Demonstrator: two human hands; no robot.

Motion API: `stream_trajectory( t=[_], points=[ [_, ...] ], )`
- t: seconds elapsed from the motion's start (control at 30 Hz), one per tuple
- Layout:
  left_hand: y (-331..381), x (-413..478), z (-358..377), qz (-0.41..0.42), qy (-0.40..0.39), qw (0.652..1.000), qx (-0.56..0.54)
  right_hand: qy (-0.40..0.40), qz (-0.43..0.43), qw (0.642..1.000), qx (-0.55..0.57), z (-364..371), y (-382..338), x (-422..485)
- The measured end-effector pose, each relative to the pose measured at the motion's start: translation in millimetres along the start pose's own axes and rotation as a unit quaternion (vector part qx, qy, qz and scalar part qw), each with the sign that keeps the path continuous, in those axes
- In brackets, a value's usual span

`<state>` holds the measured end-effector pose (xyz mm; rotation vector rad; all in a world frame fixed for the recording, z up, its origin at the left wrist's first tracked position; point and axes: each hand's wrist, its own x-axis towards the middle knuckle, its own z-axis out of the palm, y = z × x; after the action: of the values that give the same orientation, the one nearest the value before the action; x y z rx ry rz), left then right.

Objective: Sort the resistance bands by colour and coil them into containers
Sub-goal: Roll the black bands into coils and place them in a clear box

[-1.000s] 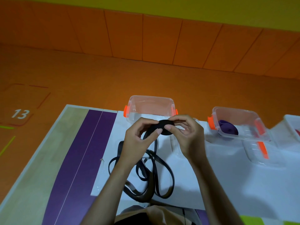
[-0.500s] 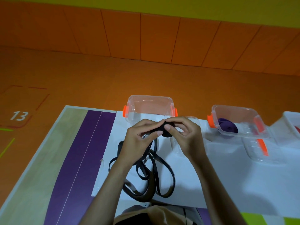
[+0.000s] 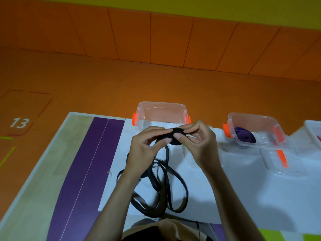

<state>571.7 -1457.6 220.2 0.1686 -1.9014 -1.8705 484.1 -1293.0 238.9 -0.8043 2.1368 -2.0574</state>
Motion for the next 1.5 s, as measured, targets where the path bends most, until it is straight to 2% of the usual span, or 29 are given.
stream_trajectory(
  t=[0.27, 0.37, 0.5, 0.6, 0.77, 0.83, 0.93, 1.0, 1.13, 1.37, 1.5],
  points=[
    [1, -3, 5, -0.010, 0.045, 0.999, -0.027, -0.094, -0.027, 0.992, -0.075, -10, -5, 7],
    [0, 0, 6, -0.002, 0.027, 0.999, -0.017, -0.066, -0.052, 0.990, -0.111, -9, -4, 7],
    [-3, 2, 0, -0.017, -0.014, 1.000, -0.016, -0.012, -0.043, 0.996, -0.079, -7, -1, 5],
    [-2, 2, -4, -0.021, -0.021, 1.000, -0.009, -0.031, -0.025, 0.997, -0.062, -10, 6, 3],
    [1, 4, -1, -0.016, 0.020, 1.000, -0.014, -0.063, 0.005, 0.995, -0.081, -19, 7, 5],
    [0, 3, 2, -0.015, 0.026, 0.999, -0.023, -0.076, -0.008, 0.992, -0.100, -20, 1, 7],
    [-1, 2, 3, -0.021, 0.015, 0.999, -0.032, -0.045, -0.050, 0.991, -0.114, -18, -2, 8],
    [0, 2, -1, -0.034, -0.003, 0.999, -0.031, -0.024, -0.043, 0.994, -0.095, -17, 0, 6],
    [0, 0, -3, -0.041, -0.018, 0.999, -0.013, -0.062, -0.016, 0.996, -0.066, -17, 8, 0],
    [-3, -2, 4, -0.035, -0.008, 0.999, -0.015, -0.007, -0.017, 0.998, -0.056, -12, 0, 1],
    [0, -2, -1, -0.048, -0.015, 0.999, -0.009, -0.041, -0.022, 0.998, -0.049, -12, 7, -3]
  ],
)
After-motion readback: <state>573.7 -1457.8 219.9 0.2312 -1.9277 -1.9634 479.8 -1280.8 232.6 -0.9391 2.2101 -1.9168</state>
